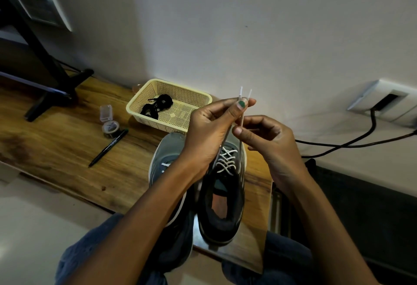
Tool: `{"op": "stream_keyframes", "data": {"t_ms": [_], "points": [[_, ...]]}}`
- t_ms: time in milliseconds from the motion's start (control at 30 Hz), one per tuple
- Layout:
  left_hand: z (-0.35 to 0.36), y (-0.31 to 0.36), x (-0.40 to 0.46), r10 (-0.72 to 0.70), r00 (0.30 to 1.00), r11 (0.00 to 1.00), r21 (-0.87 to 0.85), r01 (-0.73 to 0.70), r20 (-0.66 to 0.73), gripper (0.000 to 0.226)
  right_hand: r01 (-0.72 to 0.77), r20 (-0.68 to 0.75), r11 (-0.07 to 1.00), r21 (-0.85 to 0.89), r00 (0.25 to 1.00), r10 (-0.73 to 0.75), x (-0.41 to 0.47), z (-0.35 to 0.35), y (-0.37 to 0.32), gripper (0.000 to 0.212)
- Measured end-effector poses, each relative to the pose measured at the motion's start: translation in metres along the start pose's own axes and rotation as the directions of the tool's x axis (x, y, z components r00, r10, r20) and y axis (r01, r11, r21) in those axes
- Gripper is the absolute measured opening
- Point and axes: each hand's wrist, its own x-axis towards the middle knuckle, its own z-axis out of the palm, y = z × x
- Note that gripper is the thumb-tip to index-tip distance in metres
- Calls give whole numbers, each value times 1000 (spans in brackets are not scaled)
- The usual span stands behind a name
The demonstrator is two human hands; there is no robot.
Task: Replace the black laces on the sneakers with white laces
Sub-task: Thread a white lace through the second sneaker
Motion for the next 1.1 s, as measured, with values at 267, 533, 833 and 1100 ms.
{"op": "stream_keyframes", "data": {"t_ms": [267, 533, 833, 1100], "points": [[-5, -1, -1, -8, 999, 999, 38, 6, 52, 13, -55, 276, 935, -351, 948, 159, 1, 8, 9, 13], [-59, 2, 6, -114, 965, 874, 485, -15, 235, 19, -51, 189, 842, -537, 966, 179, -2, -13, 18, 7], [-66, -21, -15, -479, 845, 314, 945, -88, 237, 3, -8, 229, 712, -703, 944, 237, -16, -18, 12, 15], [-28, -26, -34, -329, 913, -271, 902, -336, 242, 32, 67, 333, 600, -797, 878, 344, -21, 4, 19, 18]]}}
